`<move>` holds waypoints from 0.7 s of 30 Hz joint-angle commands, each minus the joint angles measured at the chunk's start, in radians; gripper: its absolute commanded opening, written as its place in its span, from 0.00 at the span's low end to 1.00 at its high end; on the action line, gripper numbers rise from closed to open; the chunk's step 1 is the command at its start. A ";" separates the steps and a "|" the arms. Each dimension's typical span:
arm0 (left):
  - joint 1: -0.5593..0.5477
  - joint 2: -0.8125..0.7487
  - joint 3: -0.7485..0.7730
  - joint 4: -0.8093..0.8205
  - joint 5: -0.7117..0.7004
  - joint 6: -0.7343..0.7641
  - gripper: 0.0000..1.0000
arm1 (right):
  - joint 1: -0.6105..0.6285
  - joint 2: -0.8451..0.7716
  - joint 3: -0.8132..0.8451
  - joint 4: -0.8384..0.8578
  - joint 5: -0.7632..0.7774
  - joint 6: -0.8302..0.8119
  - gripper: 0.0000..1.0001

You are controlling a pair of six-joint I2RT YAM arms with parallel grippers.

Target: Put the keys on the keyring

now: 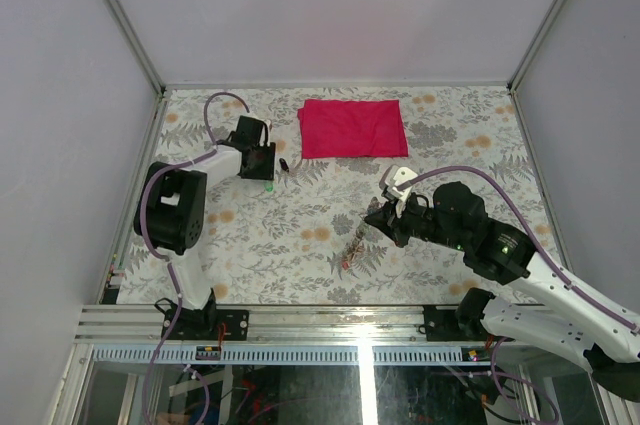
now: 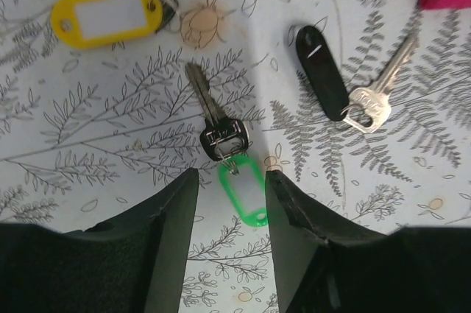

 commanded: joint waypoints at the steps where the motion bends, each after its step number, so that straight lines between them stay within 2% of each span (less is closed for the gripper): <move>1: -0.023 -0.030 -0.034 0.091 -0.101 -0.069 0.43 | 0.001 -0.023 0.040 0.055 0.011 0.015 0.00; 8: -0.033 -0.003 -0.018 0.097 -0.091 -0.070 0.37 | 0.001 -0.031 0.043 0.045 0.015 0.013 0.00; 14: -0.035 -0.009 -0.004 0.091 -0.120 -0.064 0.36 | 0.000 -0.029 0.040 0.049 0.014 0.013 0.00; 21: -0.036 0.000 0.003 0.086 -0.131 -0.058 0.27 | 0.000 -0.030 0.040 0.050 0.011 0.014 0.00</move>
